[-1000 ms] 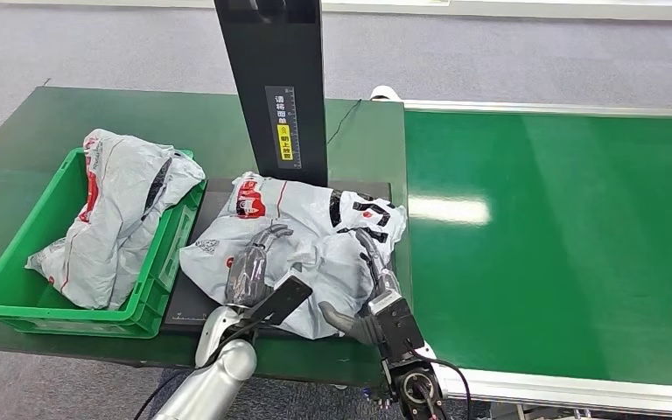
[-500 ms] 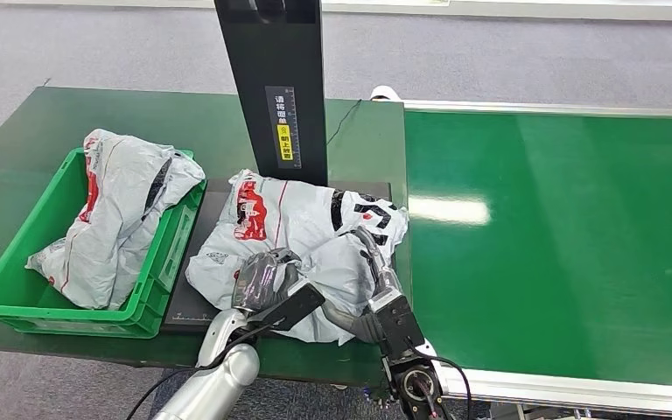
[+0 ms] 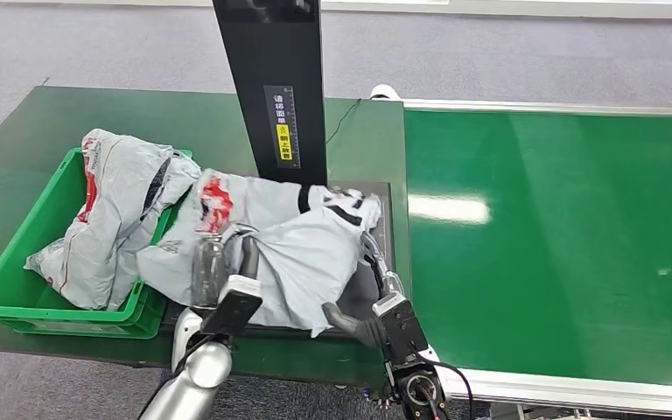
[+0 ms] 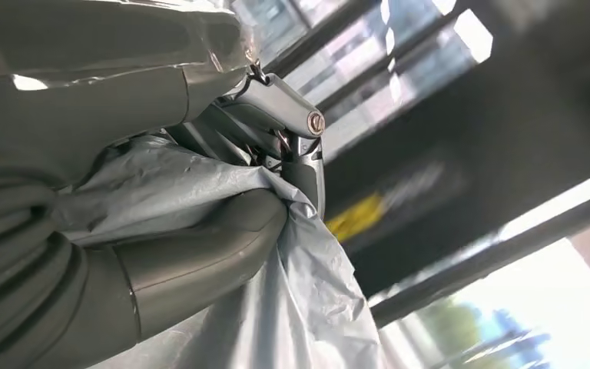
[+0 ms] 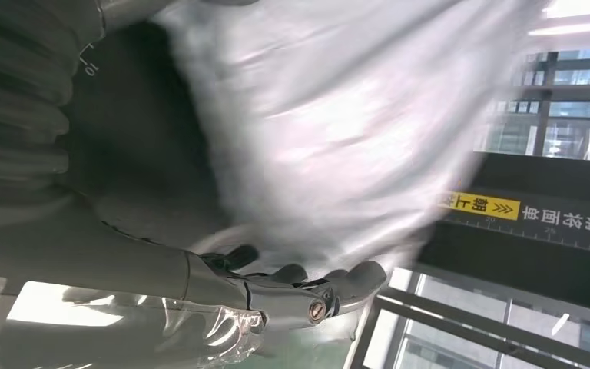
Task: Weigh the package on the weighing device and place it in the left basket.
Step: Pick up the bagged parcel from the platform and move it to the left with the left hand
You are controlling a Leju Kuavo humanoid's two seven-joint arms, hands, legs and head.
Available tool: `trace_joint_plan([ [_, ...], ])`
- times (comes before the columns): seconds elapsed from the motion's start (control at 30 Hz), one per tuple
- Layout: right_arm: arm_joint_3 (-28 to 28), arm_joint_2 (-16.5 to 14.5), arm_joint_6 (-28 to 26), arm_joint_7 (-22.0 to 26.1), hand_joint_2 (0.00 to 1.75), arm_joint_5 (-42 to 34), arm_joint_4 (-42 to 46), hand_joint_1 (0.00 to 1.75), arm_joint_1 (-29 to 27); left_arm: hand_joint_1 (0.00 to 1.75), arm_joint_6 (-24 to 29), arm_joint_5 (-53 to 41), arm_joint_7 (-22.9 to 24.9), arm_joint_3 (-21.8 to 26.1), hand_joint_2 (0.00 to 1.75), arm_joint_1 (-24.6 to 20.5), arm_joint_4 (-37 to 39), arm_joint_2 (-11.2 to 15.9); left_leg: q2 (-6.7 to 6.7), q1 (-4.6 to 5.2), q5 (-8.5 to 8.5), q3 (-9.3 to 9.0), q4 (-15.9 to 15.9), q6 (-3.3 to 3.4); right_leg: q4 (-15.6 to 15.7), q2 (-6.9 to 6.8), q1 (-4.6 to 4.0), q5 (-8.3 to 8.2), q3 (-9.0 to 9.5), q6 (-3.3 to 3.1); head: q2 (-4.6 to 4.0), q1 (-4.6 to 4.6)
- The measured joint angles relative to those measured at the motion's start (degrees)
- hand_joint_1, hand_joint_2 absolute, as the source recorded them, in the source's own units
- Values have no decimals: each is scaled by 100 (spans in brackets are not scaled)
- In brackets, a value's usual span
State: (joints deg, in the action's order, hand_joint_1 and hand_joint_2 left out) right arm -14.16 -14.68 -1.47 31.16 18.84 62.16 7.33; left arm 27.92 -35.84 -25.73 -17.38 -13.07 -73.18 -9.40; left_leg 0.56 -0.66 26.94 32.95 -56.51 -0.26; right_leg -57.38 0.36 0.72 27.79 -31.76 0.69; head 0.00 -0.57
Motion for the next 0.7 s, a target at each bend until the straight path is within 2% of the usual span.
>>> trace_joint_plan([
  [0.13,28,8,-4,39,175,0,0,0,-4,175,-84,436,-252,79,175,222,-1010,174,0,-1,0,1,0,0,0,0,-1,0,1,0,0,1],
  [0.3,68,8,-3,58,175,0,0,0,-28,174,-107,899,-537,294,175,344,-1869,366,1,-1,-1,0,0,0,0,0,-1,0,1,0,0,1],
  [0.5,109,8,-2,67,175,4,0,0,-33,174,-245,1379,-779,590,175,394,-2531,529,1,-1,0,0,0,0,0,0,-1,0,0,0,0,1],
  [0.7,153,6,5,69,175,11,0,0,-34,175,-433,1871,-726,1063,175,327,-2885,672,0,-1,-1,0,0,0,0,0,-1,0,-1,0,0,1],
])
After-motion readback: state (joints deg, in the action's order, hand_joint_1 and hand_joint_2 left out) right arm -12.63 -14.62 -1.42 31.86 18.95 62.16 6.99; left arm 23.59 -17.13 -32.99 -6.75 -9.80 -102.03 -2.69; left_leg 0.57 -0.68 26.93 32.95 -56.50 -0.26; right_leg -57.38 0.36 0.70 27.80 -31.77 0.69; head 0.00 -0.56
